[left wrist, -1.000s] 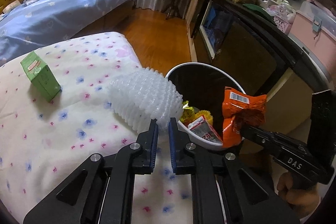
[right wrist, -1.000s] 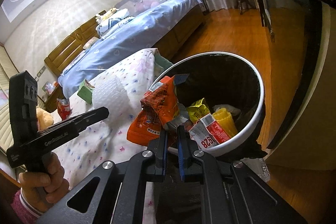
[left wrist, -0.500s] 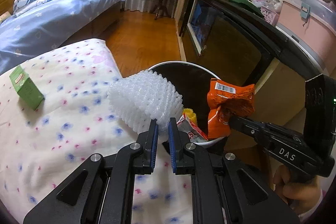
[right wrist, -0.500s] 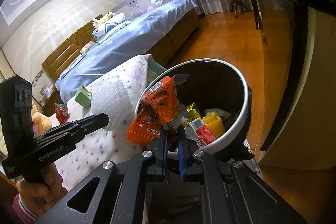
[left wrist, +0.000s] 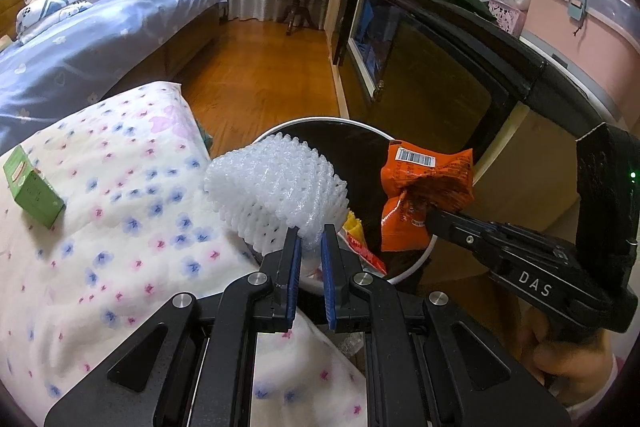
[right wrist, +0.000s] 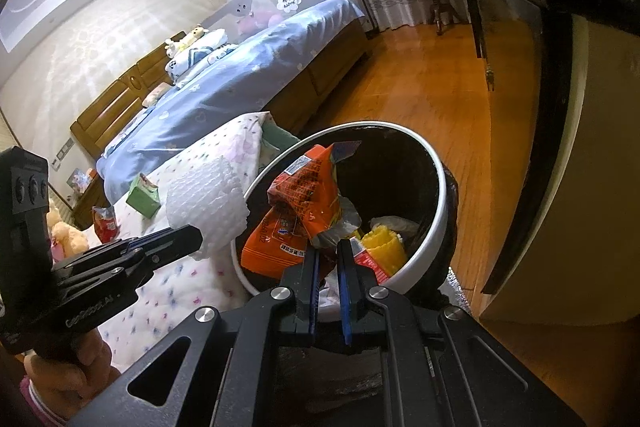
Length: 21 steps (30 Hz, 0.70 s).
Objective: Collect trash
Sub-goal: 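Lower the white foam net and orange packet into the bin opening, then open left gripper dropping the white net while right gripper releases the orange packet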
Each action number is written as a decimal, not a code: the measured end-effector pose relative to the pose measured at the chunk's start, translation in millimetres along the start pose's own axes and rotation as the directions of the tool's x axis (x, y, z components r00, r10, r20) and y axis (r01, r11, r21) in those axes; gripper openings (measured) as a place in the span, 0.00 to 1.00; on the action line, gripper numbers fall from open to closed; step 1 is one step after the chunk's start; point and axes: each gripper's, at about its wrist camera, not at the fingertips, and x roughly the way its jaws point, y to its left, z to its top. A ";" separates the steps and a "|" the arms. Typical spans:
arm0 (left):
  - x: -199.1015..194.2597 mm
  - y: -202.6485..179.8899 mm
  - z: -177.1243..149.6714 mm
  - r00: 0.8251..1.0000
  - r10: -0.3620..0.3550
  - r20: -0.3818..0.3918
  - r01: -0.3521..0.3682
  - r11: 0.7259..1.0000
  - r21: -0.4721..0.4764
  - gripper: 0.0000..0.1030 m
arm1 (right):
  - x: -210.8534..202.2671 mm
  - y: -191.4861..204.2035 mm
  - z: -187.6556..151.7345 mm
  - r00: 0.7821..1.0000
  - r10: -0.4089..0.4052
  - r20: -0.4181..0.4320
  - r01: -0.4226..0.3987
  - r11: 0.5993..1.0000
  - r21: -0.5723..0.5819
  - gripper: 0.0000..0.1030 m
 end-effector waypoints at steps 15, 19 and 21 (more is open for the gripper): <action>13.2 -5.7 7.6 1.000 0.004 -0.017 -0.004 1.000 0.012 0.09 | 13.5 -8.7 8.0 0.999 -0.032 -0.014 0.032 0.999 0.005 0.08; 18.9 -4.7 10.2 1.000 -0.005 -0.027 0.006 1.000 0.002 0.09 | 16.7 -9.7 11.5 0.999 -0.042 -0.018 0.043 0.999 0.004 0.08; 21.5 -5.4 11.0 0.999 -0.010 -0.033 0.010 1.000 0.001 0.09 | 18.7 -11.2 13.7 0.999 -0.047 -0.021 0.047 0.999 0.004 0.08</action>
